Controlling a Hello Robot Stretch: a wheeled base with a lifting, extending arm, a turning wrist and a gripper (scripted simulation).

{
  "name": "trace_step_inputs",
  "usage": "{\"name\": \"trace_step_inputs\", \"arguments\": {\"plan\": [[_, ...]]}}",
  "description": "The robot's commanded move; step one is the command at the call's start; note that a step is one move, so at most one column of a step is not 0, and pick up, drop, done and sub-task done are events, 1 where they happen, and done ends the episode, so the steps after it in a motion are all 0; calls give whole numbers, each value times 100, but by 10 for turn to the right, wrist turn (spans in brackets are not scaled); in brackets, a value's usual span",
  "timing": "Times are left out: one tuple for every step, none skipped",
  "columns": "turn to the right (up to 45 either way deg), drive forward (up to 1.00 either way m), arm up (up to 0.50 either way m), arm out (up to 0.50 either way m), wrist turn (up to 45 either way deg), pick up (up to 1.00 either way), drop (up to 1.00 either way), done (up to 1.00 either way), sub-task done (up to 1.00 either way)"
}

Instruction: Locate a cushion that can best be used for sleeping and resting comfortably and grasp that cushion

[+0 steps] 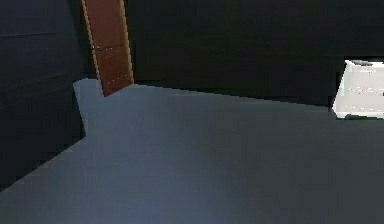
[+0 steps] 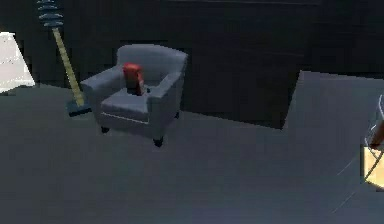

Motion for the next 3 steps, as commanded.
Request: {"name": "trace_step_inputs", "arguments": {"plan": [[0,15,0,0,0,0,0,0,0],[-180,0,0,0,0,0,0,0,0],[0,100,0,0,0,0,0,0,0]]}}
